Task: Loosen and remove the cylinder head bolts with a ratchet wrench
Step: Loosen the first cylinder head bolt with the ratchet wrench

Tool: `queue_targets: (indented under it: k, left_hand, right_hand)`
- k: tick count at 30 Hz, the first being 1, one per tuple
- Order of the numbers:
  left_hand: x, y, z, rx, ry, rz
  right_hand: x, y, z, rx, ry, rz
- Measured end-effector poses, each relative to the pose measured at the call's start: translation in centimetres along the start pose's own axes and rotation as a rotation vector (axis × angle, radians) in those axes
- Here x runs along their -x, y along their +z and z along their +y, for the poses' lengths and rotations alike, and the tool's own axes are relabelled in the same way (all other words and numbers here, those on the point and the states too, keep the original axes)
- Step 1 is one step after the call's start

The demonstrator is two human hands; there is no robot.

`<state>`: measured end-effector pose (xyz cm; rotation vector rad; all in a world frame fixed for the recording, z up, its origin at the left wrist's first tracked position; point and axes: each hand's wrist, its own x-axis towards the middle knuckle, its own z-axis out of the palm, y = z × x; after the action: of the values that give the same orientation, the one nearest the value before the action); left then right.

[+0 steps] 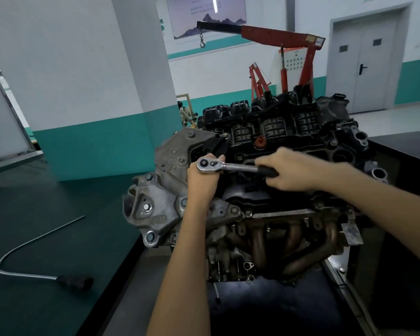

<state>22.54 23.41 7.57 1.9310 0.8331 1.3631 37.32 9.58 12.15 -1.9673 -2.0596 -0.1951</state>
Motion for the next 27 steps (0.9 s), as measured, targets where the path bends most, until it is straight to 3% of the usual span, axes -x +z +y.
queue_targets:
  k: [2, 4, 10, 14, 17, 23, 27]
  left_hand:
    - [0.2, 0.0, 0.0, 0.054, -0.014, 0.018]
    - [0.3, 0.0, -0.2, 0.066, -0.033, 0.053]
    - [0.0, 0.3, 0.0, -0.061, 0.0, 0.13]
    - [0.2, 0.1, 0.0, -0.043, 0.017, 0.149]
    - [0.3, 0.1, -0.1, -0.009, 0.019, 0.101]
    - [0.5, -0.1, 0.1, 0.094, -0.027, -0.013]
    - [0.4, -0.3, 0.1, 0.123, -0.046, -0.016]
  right_hand:
    - [-0.9, -1.1, 0.3, 0.147, -0.011, 0.021]
    - [-0.3, 0.3, -0.5, 0.112, 0.035, 0.07]
    - [3.1, 10.3, -8.3, -0.692, 0.207, 0.224]
    - [2.4, 12.2, -11.4, -0.898, 0.258, 0.286]
    - [2.8, 10.2, -8.3, -0.677, 0.167, 0.213]
    - [-0.2, -0.7, 0.4, 0.038, -0.039, -0.022]
    - [-1.0, -0.7, 0.1, 0.138, -0.03, 0.036]
